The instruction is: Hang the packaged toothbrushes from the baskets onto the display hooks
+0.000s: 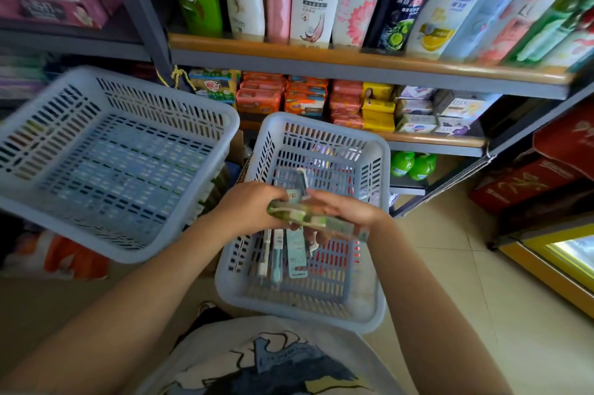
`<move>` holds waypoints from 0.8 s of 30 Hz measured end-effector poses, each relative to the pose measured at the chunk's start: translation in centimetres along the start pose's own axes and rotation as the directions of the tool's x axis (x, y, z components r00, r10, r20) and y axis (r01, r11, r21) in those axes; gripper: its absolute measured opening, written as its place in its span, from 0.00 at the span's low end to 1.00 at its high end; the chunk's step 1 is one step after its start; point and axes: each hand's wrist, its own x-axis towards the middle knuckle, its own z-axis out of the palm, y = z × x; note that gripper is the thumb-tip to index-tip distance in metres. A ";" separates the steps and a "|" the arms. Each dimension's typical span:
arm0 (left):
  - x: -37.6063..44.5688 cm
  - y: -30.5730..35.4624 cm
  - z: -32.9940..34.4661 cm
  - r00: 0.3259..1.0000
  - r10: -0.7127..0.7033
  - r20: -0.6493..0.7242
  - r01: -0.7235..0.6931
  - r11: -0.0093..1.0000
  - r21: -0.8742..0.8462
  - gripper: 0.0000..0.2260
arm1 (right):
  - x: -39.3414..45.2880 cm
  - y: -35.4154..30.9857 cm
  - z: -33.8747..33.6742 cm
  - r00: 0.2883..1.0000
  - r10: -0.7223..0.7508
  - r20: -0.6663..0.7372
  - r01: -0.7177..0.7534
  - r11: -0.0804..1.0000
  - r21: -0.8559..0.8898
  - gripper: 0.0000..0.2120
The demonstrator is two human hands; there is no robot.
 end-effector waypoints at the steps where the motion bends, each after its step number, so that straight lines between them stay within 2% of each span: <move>1: -0.1 0.1 -0.1 0.998 -0.055 0.037 0.057 0.998 -0.038 0.14 | -0.3 0.2 -0.6 1.000 -0.028 0.002 0.027 0.994 0.110 0.30; 4: -0.7 0.3 0.3 0.978 -0.180 0.109 0.201 0.951 -0.234 0.16 | -0.9 0.6 -2.1 0.995 -0.090 0.053 0.064 0.928 0.368 0.42; 5: -0.8 0.4 0.5 0.973 -0.199 0.120 0.227 0.924 -0.307 0.17 | -0.8 0.8 -2.3 0.993 -0.098 0.061 0.065 0.910 0.411 0.43; 7: -0.9 0.5 0.9 0.967 -0.207 0.146 0.252 0.857 -0.450 0.16 | -0.8 1.0 -2.3 0.993 -0.114 -0.035 0.118 0.902 0.415 0.40; 9: -0.9 0.6 1.1 0.966 -0.201 0.164 0.260 0.724 -0.639 0.16 | -0.7 1.1 -2.1 0.979 -0.143 -0.144 0.190 0.893 0.408 0.43; 11: -1.1 0.6 0.9 0.963 -0.220 0.159 0.259 0.568 -0.781 0.22 | -0.4 1.1 -1.8 0.969 -0.160 -0.190 0.230 0.869 0.437 0.50; 12: -1.2 0.7 0.8 0.962 -0.221 0.163 0.255 0.500 -0.827 0.24 | -0.2 0.9 -1.5 0.961 -0.173 -0.216 0.252 0.869 0.425 0.49; 14: -1.2 1.1 0.7 0.965 -0.200 0.170 0.239 0.399 -0.885 0.23 | 0.1 0.6 -0.6 0.936 -0.212 -0.281 0.300 0.900 0.318 0.41; 16: -1.0 1.9 0.6 0.965 -0.187 0.184 0.238 0.325 -0.915 0.21 | 0.6 0.3 0.5 0.903 -0.271 -0.332 0.349 0.916 0.200 0.28; 19: -0.9 2.3 0.8 0.955 -0.204 0.218 0.259 0.205 -0.944 0.21 | 1.0 0.0 1.6 0.854 -0.304 -0.422 0.377 0.921 0.100 0.13; 24: -0.8 1.6 1.3 0.913 -0.321 0.251 0.295 0.098 -0.950 0.12 | 1.5 0.0 2.0 0.762 -0.269 -0.589 0.325 0.945 -0.010 0.12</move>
